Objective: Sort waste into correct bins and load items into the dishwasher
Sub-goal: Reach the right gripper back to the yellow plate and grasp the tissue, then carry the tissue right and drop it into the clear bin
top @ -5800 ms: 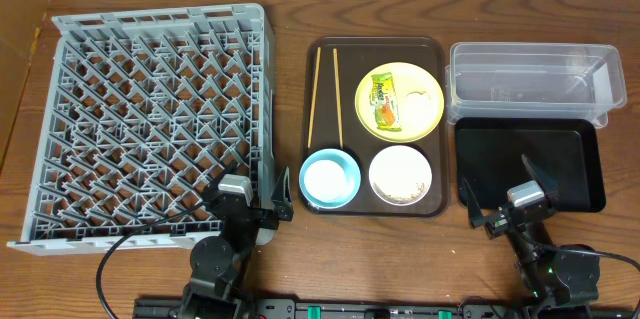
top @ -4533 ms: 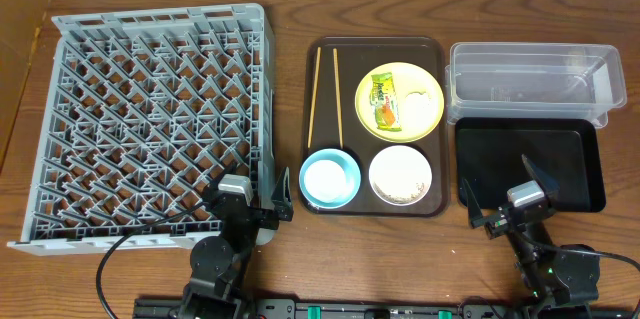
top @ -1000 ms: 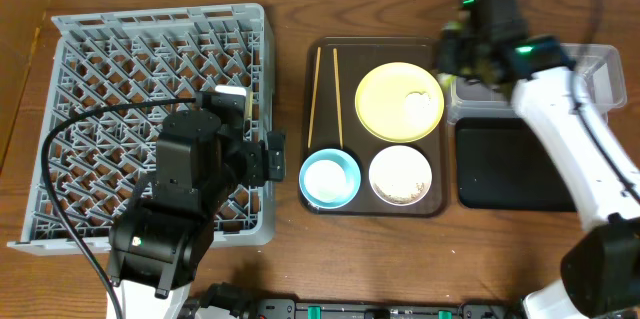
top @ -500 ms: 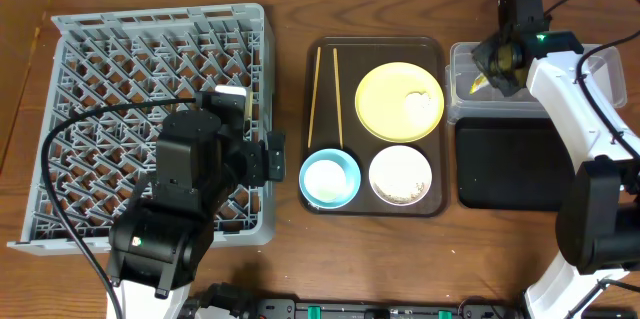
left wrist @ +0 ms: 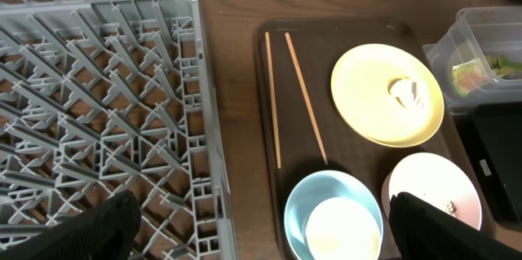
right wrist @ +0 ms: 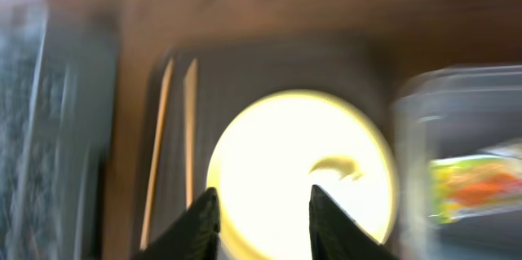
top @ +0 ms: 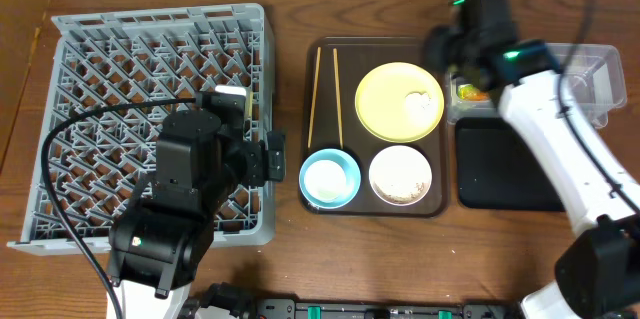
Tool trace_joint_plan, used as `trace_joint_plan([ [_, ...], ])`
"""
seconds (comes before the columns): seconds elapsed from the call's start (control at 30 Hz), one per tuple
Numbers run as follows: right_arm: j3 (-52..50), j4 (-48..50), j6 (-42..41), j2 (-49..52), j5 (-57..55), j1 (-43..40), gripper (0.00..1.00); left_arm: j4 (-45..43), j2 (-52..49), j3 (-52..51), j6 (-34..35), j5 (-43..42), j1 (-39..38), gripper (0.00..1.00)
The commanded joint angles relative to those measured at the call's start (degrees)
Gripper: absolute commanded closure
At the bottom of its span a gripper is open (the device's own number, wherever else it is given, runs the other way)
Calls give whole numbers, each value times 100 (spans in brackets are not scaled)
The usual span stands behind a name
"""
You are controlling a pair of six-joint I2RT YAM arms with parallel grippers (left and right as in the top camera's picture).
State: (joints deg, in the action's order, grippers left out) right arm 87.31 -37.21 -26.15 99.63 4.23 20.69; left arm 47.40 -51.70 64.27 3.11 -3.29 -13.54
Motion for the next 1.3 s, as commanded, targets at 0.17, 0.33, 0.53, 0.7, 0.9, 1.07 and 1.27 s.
trace_joint_plan([
  [0.17,-11,35,1163,1176,-2756,1156,44,0,9,122,-31,-57,24,2],
  [0.33,-11,389,1163,1792,-3112,1045,41,0,9,120,-31,-55,24,2],
  [0.53,-11,286,1163,2415,-2441,800,51,0,9,122,-31,-55,24,2],
  [0.7,9,2,988,2404,-2037,758,99,7,9,122,-31,-55,24,2],
  [0.9,153,-70,476,1342,-1204,647,99,13,9,120,-31,-55,24,2],
  [1.07,153,-52,-404,387,-1165,138,99,13,9,120,-28,-55,24,2],
  [1.27,142,-111,-903,229,-1237,-785,99,13,9,122,-31,-55,24,2],
])
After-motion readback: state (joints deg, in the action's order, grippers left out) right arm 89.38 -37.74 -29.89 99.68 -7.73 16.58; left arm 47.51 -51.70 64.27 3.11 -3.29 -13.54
